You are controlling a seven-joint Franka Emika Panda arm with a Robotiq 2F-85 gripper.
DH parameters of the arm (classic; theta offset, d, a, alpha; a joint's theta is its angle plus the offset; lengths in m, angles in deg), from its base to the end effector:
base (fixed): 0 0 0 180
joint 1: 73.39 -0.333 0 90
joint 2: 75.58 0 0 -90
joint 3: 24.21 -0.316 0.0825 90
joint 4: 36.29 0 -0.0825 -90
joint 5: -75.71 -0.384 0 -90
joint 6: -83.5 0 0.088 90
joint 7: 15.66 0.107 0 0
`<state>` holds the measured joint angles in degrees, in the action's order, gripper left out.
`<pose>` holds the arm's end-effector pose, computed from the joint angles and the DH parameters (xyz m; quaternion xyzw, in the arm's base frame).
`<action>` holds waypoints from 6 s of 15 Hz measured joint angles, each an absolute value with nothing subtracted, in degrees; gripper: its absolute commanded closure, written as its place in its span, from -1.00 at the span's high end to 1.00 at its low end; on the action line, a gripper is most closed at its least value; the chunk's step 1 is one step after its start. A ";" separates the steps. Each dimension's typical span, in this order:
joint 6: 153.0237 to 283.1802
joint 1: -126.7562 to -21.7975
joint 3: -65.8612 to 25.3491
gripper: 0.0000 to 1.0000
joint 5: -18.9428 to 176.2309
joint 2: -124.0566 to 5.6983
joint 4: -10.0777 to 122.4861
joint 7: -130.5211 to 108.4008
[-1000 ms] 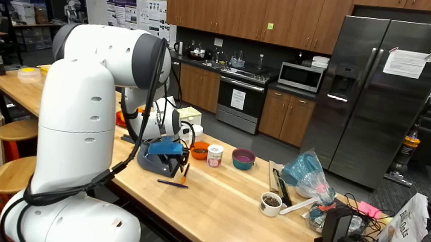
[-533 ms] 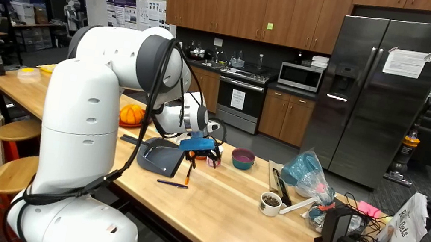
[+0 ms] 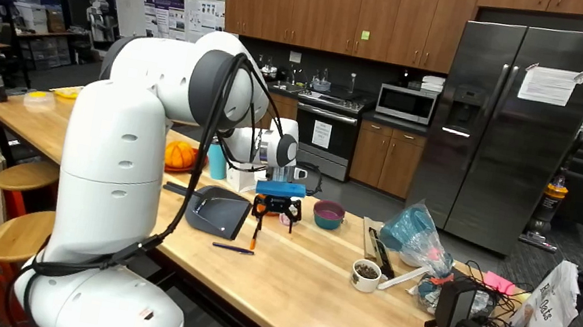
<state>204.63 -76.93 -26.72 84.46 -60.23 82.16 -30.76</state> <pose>0.5579 0.0517 0.2864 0.9661 0.2274 -0.1136 0.0459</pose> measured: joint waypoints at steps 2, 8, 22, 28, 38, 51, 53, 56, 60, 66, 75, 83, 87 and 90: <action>201.62 -76.67 -26.90 1.00 83.18 -59.41 81.32 -32.85; 201.10 -76.06 -27.03 1.00 83.34 -55.15 79.35 -34.36; 206.30 -76.54 -27.95 1.00 84.34 -52.83 79.74 -33.96; 212.80 -76.82 -29.81 1.00 84.35 -53.58 82.75 -33.77; 217.62 -77.50 -31.13 1.00 84.35 -55.78 87.34 -33.76; 226.68 -76.32 -30.09 1.00 83.48 -55.78 91.04 -31.18; 229.08 -76.32 -30.09 1.00 83.14 -55.79 91.72 -30.04; 231.75 -76.32 -30.09 0.36 83.12 -55.78 92.67 -28.48; 234.13 -76.32 -29.93 -0.28 83.12 -55.78 93.55 -26.65; 234.45 -77.43 -29.96 -1.00 83.15 -56.39 94.26 -24.54; 234.23 -78.96 -29.32 -0.93 84.65 -56.86 94.08 -22.88; 228.14 -83.46 -30.77 -0.93 89.18 -60.75 93.84 -22.85; 226.17 -85.14 -32.22 -0.93 91.31 -61.70 93.29 -23.28; 225.15 -85.32 -33.90 -0.93 91.32 -61.71 93.20 -26.34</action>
